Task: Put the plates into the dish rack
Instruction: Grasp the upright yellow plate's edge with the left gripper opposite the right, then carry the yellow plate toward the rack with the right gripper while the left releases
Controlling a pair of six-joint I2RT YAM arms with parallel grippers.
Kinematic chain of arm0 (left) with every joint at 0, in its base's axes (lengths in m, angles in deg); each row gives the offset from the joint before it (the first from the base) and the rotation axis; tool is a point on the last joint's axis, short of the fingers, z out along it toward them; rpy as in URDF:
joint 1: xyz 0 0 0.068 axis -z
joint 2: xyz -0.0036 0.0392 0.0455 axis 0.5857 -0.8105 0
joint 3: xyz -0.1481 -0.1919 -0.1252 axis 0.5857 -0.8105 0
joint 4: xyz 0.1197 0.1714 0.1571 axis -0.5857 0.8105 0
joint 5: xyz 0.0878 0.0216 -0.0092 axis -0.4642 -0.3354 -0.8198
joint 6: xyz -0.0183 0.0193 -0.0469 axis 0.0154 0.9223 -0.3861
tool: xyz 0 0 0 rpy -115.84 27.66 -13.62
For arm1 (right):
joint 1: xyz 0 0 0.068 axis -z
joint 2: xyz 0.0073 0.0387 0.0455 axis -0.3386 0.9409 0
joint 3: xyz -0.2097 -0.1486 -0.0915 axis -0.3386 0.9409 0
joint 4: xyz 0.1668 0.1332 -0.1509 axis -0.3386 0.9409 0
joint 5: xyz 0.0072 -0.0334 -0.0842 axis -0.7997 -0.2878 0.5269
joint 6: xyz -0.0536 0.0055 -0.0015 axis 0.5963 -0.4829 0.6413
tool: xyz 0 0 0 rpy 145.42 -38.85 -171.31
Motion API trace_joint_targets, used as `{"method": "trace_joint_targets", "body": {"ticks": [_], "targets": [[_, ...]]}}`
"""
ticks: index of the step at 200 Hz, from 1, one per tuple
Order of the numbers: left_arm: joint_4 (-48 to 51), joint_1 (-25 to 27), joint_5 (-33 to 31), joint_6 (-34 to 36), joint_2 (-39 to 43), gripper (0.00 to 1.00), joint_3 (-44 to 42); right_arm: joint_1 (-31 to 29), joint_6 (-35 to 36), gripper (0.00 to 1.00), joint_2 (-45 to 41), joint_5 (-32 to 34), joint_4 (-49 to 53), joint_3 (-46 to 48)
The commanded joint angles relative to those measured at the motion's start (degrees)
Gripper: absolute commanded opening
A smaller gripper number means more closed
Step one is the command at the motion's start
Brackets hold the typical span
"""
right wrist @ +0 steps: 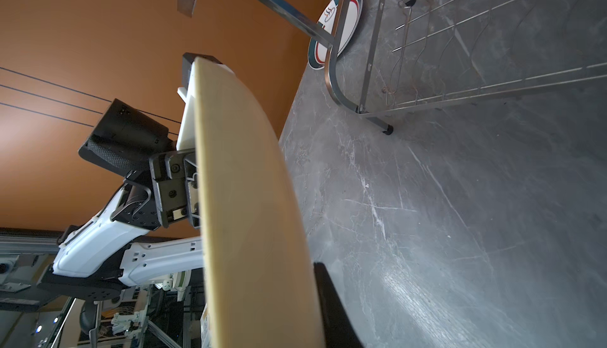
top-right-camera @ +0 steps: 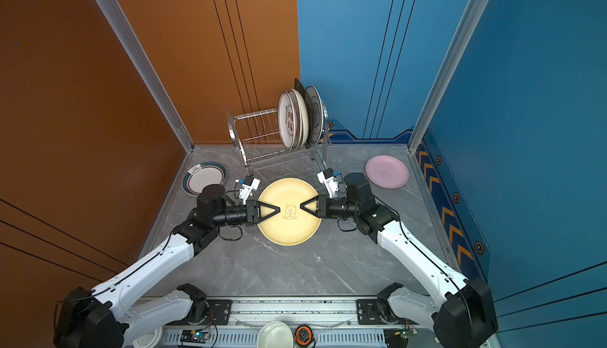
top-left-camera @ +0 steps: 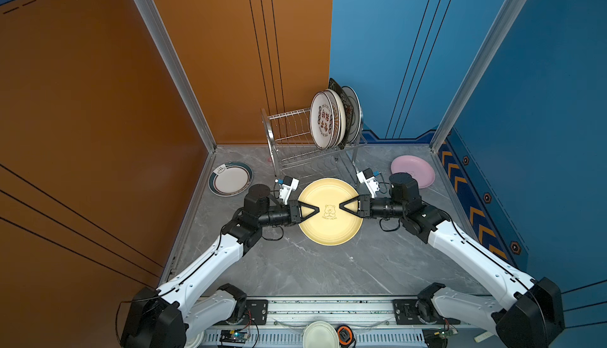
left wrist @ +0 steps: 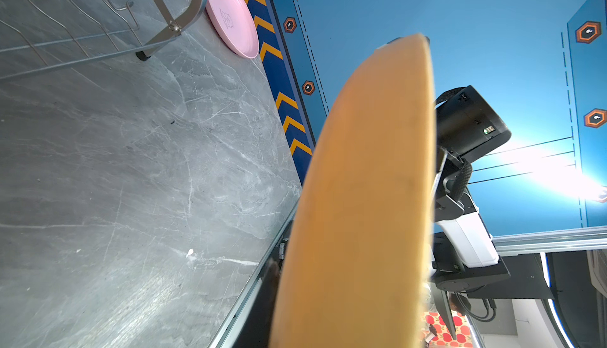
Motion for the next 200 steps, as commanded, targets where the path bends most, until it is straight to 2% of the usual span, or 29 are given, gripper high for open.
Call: {"method": "trace_joint_targets", "body": {"ticks": [1,12,32,47,75,92,96,132,168,200], "targets": [[-1.10,-0.65,0.90,-0.01,-0.36,0.12,0.60,0.13,-0.41,0.14,0.15,-1.52,-2.50,0.27],[-1.01,-0.96,0.99,-0.05,-0.39,0.22,0.58,0.33,-0.03,0.11,0.28,-0.92,-1.73,0.12],[-0.18,-1.82,0.90,0.13,0.09,0.46,0.76,1.08,0.47,0.07,-0.12,0.76,0.10,-0.13],[3.05,-2.99,0.34,1.93,0.93,0.60,1.45,1.46,2.25,0.03,-0.88,4.08,3.94,-1.39],[12.27,-5.40,-0.96,7.44,2.50,0.79,4.04,1.65,6.67,0.00,-2.41,11.28,12.95,-5.40],[17.34,-7.16,-2.01,10.26,3.43,0.85,5.37,1.47,8.70,0.00,-3.24,15.77,17.88,-8.42],[18.32,-7.60,-2.27,10.79,3.63,0.90,5.64,1.34,9.16,0.00,-3.38,16.95,19.10,-9.26],[28.81,-11.84,-8.81,15.78,6.77,0.96,7.11,-1.05,12.04,0.00,-4.19,29.53,29.64,-17.75],[33.31,-13.65,-14.65,17.86,9.63,0.98,7.53,-6.53,13.24,0.00,-2.25,42.78,38.22,-28.79],[35.52,-14.17,-17.97,18.85,11.04,0.98,7.45,-12.39,14.28,0.00,2.77,52.17,44.21,-40.35]]}}
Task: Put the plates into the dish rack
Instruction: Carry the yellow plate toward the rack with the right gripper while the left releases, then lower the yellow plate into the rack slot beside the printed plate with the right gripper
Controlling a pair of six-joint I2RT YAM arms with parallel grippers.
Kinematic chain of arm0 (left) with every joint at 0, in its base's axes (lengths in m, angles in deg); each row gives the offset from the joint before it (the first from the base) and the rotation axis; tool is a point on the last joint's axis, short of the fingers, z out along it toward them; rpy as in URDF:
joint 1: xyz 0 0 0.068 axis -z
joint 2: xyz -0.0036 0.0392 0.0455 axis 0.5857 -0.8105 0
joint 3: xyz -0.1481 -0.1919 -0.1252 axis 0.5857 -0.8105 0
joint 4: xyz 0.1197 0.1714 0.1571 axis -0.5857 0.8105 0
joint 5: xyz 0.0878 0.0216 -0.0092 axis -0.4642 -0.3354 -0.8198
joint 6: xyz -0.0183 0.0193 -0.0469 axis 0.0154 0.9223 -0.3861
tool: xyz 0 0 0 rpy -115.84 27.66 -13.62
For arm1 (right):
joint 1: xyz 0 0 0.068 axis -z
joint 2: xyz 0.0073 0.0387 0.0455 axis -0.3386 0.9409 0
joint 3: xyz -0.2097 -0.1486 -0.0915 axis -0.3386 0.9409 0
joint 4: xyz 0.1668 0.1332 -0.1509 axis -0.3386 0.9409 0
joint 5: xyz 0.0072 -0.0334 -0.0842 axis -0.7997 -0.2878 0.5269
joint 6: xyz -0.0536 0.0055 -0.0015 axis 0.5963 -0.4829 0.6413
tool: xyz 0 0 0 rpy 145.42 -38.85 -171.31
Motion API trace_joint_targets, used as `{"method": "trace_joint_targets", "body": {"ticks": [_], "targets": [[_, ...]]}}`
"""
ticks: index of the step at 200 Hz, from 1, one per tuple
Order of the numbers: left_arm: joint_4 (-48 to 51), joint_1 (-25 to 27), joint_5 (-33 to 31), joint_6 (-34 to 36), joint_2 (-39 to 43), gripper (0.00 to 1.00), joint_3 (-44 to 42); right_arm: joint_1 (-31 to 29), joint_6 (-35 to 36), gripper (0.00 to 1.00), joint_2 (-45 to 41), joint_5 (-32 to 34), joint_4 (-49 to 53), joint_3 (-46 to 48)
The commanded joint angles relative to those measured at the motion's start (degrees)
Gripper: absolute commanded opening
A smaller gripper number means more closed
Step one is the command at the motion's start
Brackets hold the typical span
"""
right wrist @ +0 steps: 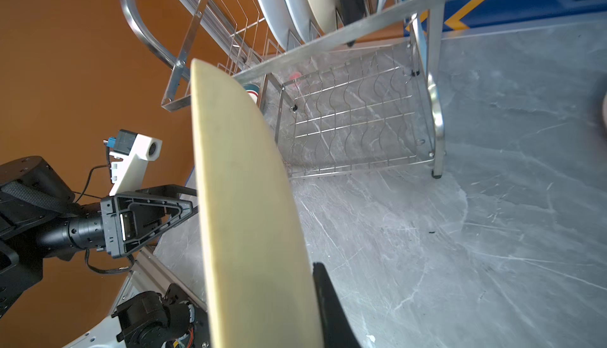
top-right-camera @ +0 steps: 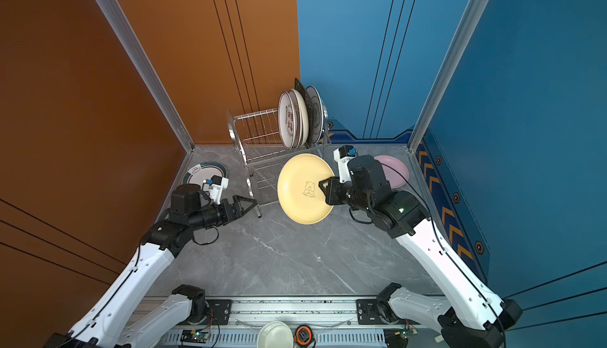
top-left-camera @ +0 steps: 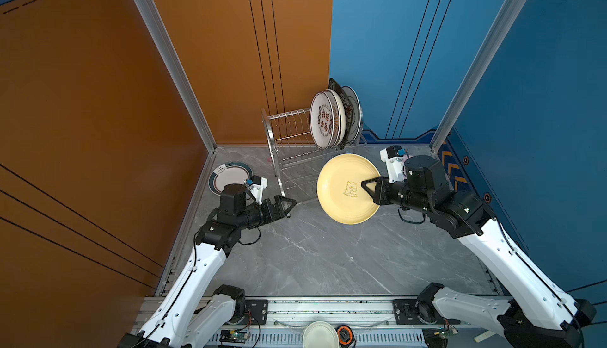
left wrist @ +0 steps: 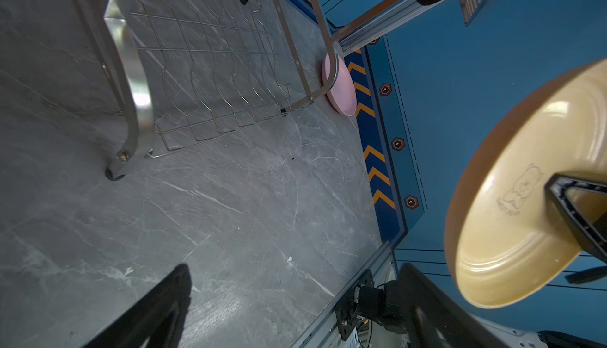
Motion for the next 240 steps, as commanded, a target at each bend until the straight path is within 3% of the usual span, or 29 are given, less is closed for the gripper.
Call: {"method": "trace_joint_targets", "body": {"ticks": [1,65,117,193,240], "targets": [[4.25,-0.72,-4.65,2.87,1.26,0.99,1.53,-3.80,2.16,0.00,3.57,11.76,6.95,-7.65],[6.45,-1.07,-8.06,4.34,1.30,1.00,1.17,-10.99,5.28,0.00,15.67,25.90,10.09,-29.02],[6.71,-1.10,-8.66,4.59,1.14,0.98,1.20,-15.30,13.63,0.00,27.74,37.41,7.15,-46.06],[6.64,-1.43,-8.14,5.07,0.16,0.98,1.35,-15.19,26.41,0.00,38.03,46.13,-15.21,-49.06],[6.66,-1.40,-8.42,5.35,-0.28,0.98,1.04,-12.95,28.74,0.00,44.58,48.74,-20.50,-52.23]]}}
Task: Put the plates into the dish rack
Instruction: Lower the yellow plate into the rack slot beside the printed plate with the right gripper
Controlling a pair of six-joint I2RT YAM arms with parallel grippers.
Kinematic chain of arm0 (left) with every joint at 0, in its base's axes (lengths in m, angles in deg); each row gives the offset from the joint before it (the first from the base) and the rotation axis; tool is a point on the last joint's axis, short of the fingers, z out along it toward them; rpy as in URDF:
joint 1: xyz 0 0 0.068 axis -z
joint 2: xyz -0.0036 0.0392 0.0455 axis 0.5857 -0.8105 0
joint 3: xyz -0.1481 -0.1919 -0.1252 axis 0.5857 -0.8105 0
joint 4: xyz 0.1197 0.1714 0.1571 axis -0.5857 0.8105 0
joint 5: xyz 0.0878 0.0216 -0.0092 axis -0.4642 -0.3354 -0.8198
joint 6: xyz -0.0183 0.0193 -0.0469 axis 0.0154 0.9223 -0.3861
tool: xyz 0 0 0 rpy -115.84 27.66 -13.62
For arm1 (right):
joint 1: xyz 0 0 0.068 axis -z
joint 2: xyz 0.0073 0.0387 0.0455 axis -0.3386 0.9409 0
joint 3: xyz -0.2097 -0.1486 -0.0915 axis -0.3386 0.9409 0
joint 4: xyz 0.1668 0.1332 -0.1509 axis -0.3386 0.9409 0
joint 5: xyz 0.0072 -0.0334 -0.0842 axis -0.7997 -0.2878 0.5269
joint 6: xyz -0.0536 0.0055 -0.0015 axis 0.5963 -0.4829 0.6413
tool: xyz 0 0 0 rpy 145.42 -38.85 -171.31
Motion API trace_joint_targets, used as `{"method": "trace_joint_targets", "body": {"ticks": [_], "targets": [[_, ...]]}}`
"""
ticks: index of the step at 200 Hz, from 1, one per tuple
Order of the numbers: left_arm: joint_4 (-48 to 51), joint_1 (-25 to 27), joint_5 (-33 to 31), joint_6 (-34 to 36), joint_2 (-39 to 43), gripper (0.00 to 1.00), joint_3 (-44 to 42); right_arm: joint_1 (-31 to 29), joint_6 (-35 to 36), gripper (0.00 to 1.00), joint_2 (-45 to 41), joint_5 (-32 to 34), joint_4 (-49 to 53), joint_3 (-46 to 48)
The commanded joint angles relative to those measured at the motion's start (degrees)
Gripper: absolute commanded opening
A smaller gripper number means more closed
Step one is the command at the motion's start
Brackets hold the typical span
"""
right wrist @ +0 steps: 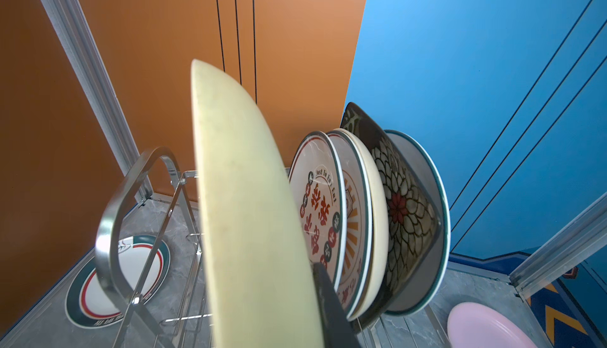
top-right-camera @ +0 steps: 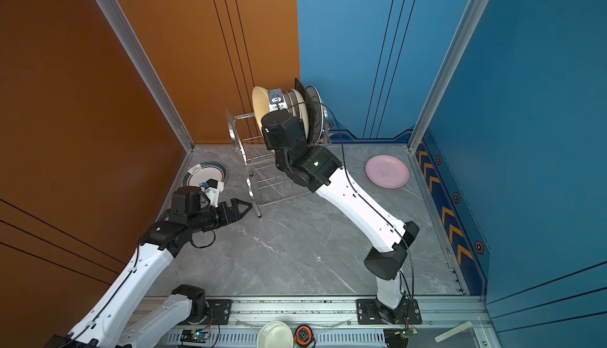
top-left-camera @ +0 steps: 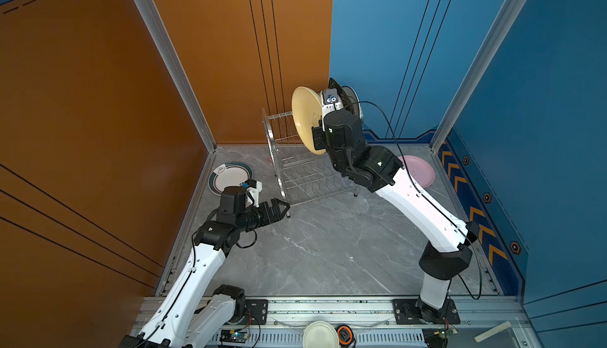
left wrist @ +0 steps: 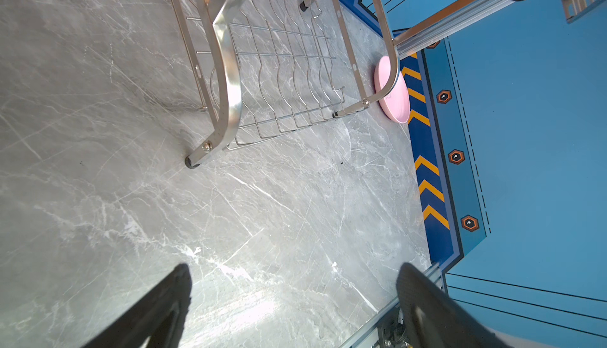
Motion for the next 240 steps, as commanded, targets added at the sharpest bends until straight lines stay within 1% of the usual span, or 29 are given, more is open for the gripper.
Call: {"method": "trace_joint_targets", "body": {"ticks": [1,60,97,100,110,191,240], "targets": [[0.87,-0.46,-0.63,1.24,-0.16,0.98,0.82,1.71,2.83,0.00,1.97,4.01,-6.97,-3.37],[0.84,-0.62,-0.74,1.46,-0.77,0.98,0.72,4.61,2.83,0.00,8.78,3.72,-8.74,-8.03],[0.86,-1.07,-0.73,1.50,-1.09,0.98,0.80,5.57,2.84,0.00,10.53,3.54,-9.41,-8.85],[0.82,-1.13,-0.69,1.46,-1.06,0.98,0.80,5.68,2.84,0.00,11.92,3.54,-9.42,-8.84],[0.79,-1.18,-0.74,1.50,-1.07,0.98,0.81,5.81,2.83,0.00,12.70,3.59,-9.58,-8.99],[0.86,-1.79,-0.73,1.22,-1.40,0.98,0.82,6.39,2.91,0.00,15.16,5.21,-9.81,-9.01],[0.88,-1.99,-0.77,1.06,-1.06,0.98,0.64,5.89,5.47,0.00,14.97,6.07,-11.84,-8.94]]}}
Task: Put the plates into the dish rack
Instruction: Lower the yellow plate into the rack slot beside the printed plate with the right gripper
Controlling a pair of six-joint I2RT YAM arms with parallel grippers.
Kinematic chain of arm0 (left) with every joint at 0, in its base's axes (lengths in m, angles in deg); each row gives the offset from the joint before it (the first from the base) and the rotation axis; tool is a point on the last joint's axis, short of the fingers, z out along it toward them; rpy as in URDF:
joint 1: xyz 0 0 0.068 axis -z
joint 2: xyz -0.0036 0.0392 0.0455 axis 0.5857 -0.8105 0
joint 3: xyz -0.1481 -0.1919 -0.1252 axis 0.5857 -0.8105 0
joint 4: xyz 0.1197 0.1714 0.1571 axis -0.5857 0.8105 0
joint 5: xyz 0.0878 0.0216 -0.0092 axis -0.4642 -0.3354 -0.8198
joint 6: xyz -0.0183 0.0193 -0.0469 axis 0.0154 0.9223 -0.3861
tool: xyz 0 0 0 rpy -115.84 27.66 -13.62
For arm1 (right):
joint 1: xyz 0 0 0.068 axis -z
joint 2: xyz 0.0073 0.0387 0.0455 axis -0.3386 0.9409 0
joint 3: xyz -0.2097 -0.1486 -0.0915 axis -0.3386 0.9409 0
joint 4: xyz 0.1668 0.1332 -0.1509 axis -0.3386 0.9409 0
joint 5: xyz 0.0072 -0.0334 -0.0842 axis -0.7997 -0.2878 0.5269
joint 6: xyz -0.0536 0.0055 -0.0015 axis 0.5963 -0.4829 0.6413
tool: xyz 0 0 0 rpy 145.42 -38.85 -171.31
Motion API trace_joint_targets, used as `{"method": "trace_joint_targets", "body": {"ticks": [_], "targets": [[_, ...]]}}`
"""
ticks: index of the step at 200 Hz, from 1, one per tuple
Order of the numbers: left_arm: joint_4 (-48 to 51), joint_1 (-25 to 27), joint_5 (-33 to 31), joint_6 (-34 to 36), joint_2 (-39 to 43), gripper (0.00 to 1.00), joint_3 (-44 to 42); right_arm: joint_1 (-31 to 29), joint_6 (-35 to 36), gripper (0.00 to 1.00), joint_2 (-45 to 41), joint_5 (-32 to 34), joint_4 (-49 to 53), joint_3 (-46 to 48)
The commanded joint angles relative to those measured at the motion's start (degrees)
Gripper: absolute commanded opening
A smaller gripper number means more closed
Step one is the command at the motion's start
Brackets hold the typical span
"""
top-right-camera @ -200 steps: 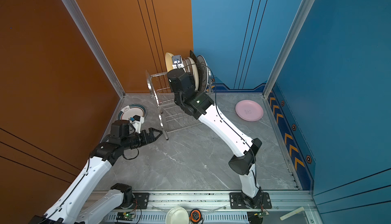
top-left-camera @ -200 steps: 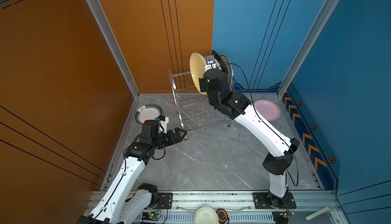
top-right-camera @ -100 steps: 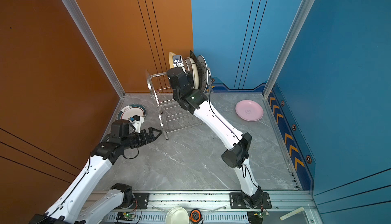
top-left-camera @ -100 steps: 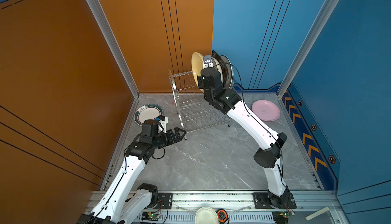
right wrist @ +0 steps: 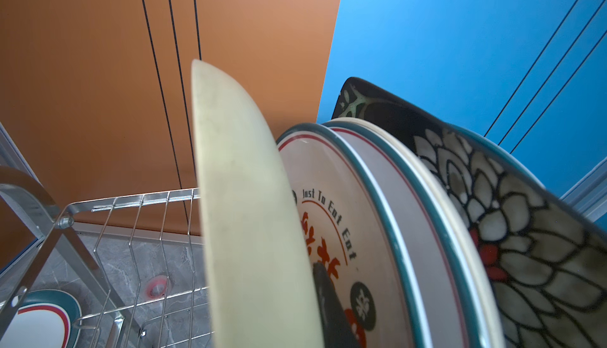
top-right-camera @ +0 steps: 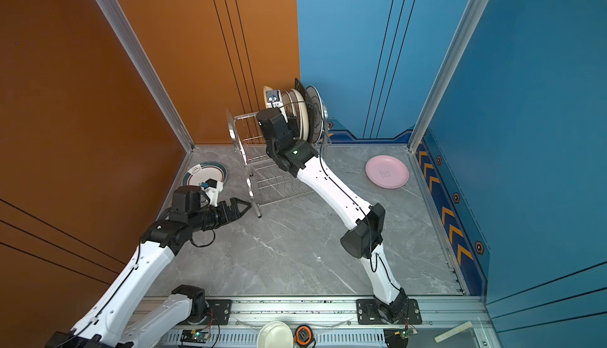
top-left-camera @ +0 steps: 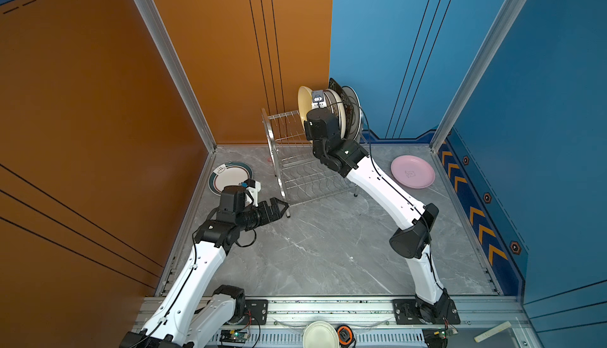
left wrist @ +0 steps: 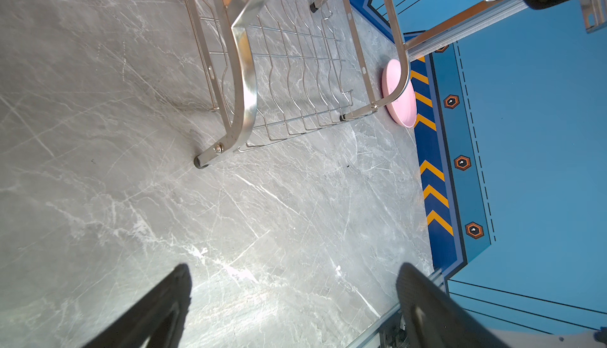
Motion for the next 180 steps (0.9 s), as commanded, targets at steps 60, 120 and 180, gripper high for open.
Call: {"method": "trace_joint_targets", "body": {"ticks": [60,120,180], "targets": [[0.84,-0.82,-0.52,1.13,0.36,0.98,0.52,-0.12,2.25,0.00,0.80,3.22,-2.52,-1.46],[0.91,-0.85,-0.40,0.99,1.02,0.98,0.17,-0.17,-0.05,0.00,2.09,2.26,0.37,-1.44],[0.99,-0.88,-0.22,0.89,1.42,0.98,-0.04,-0.92,0.46,0.21,1.00,2.59,1.39,-0.05]]}}
